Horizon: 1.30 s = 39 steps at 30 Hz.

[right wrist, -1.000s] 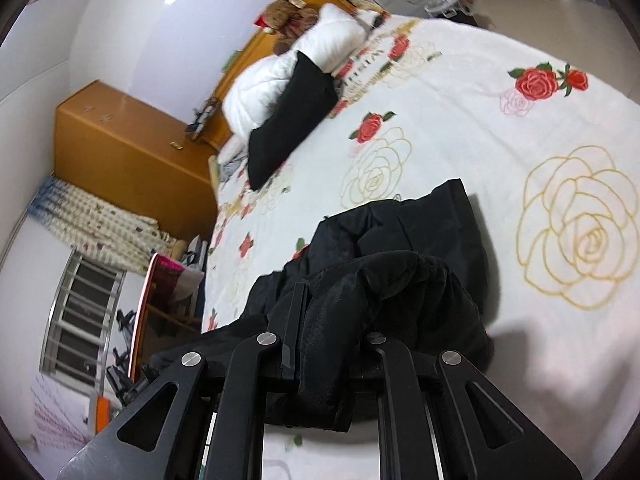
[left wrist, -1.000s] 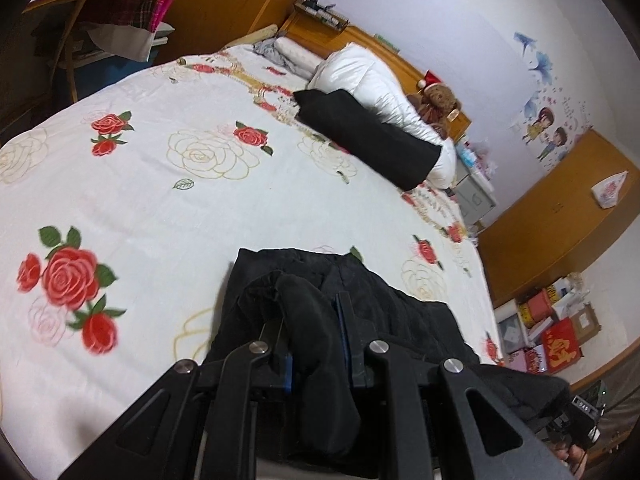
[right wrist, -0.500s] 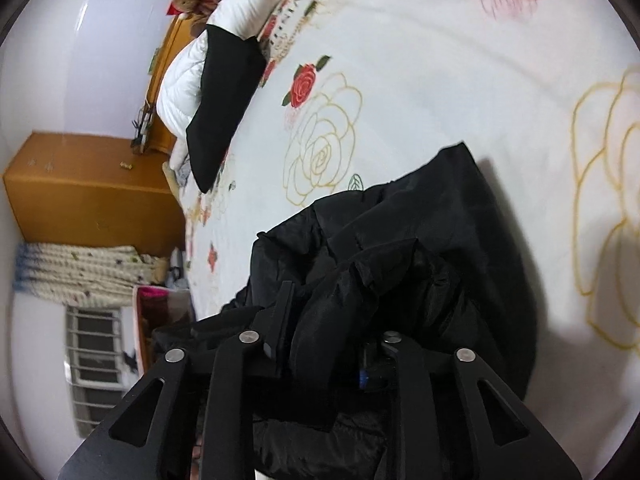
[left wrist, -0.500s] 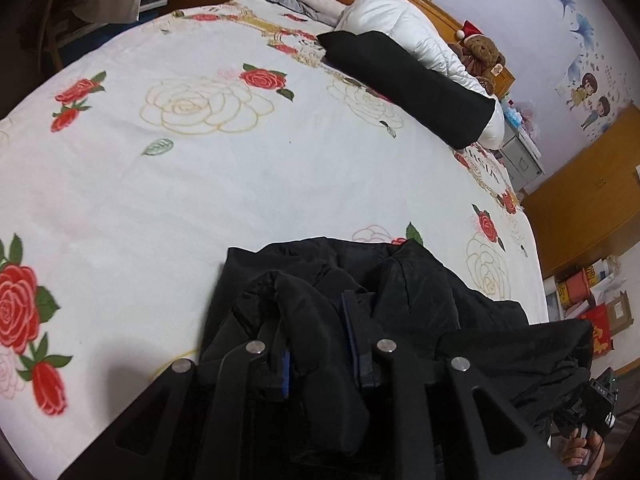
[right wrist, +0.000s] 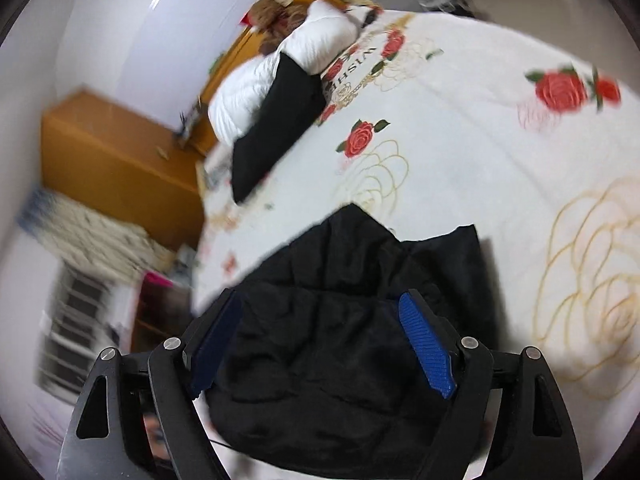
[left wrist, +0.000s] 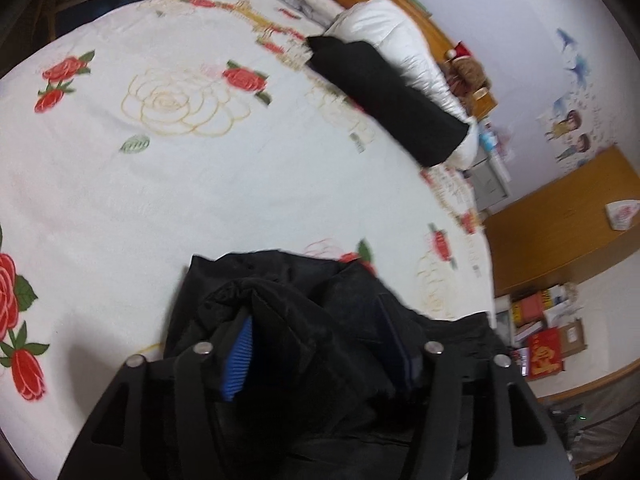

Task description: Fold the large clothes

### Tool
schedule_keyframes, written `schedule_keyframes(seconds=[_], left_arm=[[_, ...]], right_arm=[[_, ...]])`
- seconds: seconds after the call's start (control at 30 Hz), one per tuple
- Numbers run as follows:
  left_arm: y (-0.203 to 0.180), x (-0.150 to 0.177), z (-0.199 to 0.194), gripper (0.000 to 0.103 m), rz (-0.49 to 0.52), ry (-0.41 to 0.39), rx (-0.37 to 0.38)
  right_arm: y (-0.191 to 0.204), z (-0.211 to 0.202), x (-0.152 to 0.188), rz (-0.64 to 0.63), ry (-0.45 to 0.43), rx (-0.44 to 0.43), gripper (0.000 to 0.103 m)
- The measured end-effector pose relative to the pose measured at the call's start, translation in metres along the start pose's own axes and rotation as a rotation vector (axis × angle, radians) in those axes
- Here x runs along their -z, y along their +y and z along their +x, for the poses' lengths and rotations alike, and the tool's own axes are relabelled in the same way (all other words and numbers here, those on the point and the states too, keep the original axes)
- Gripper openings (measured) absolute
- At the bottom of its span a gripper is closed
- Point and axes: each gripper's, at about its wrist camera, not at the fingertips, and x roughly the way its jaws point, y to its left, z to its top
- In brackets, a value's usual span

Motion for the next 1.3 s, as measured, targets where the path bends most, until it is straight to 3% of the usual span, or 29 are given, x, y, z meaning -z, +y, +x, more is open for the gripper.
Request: schedule_keyframes(seconds=[0.17, 0.27, 0.33, 0.43, 0.53, 0.6, 0.67, 0.7, 0.73, 0.77, 0.87, 0.97, 1.07, 1.3], left_arm=[[-0.005, -0.013, -0.05, 0.082, 0.06, -0.139, 0.038], [0.0, -0.02, -0.058, 0.091, 0.107, -0.201, -0.01], [0.005, -0.022, -0.037, 0.091, 0.149, -0.14, -0.062], [0.012, -0.02, 0.012, 0.09, 0.199, 0.016, -0.128], [0.011, -0.012, 0.05, 0.089, 0.26, 0.082, -0.171], [0.011, -0.01, 0.066, 0.084, 0.256, 0.106, -0.149], [0.009, -0.01, 0.073, 0.067, 0.243, 0.107, -0.127], [0.005, -0.009, 0.073, 0.059, 0.26, 0.086, -0.139], [0.0, -0.009, 0.072, 0.044, 0.282, 0.07, -0.149], [-0.006, -0.009, 0.07, 0.035, 0.296, 0.051, -0.167], [-0.014, -0.013, 0.056, 0.026, 0.293, -0.032, -0.18], [-0.019, -0.02, 0.066, 0.025, 0.27, -0.066, -0.212], [-0.012, -0.016, 0.099, 0.026, 0.273, -0.045, -0.275], [0.004, 0.004, 0.123, 0.027, 0.294, -0.104, -0.277]], right_arm=[[0.021, 0.022, 0.008, -0.2, 0.034, 0.131, 0.081], [0.018, 0.036, 0.004, -0.231, 0.045, 0.162, 0.081], [0.01, 0.044, -0.001, -0.226, 0.049, 0.168, 0.081], [-0.001, 0.059, -0.011, -0.214, 0.077, 0.181, 0.081], [-0.011, 0.076, -0.02, -0.188, 0.128, 0.157, 0.081], [-0.016, 0.086, -0.023, -0.178, 0.167, 0.154, 0.08], [-0.015, 0.09, -0.023, -0.175, 0.176, 0.164, 0.054], [-0.013, 0.091, -0.022, -0.177, 0.183, 0.166, 0.034], [-0.008, 0.091, -0.021, -0.194, 0.18, 0.165, 0.019], [0.0, 0.089, -0.019, -0.232, 0.166, 0.184, 0.016], [0.016, 0.078, -0.024, -0.267, 0.065, 0.216, 0.013], [0.019, 0.091, -0.034, -0.266, 0.037, 0.275, 0.013], [0.005, 0.133, -0.027, -0.306, 0.096, 0.405, 0.013], [-0.028, 0.165, -0.003, -0.341, 0.086, 0.47, 0.016]])
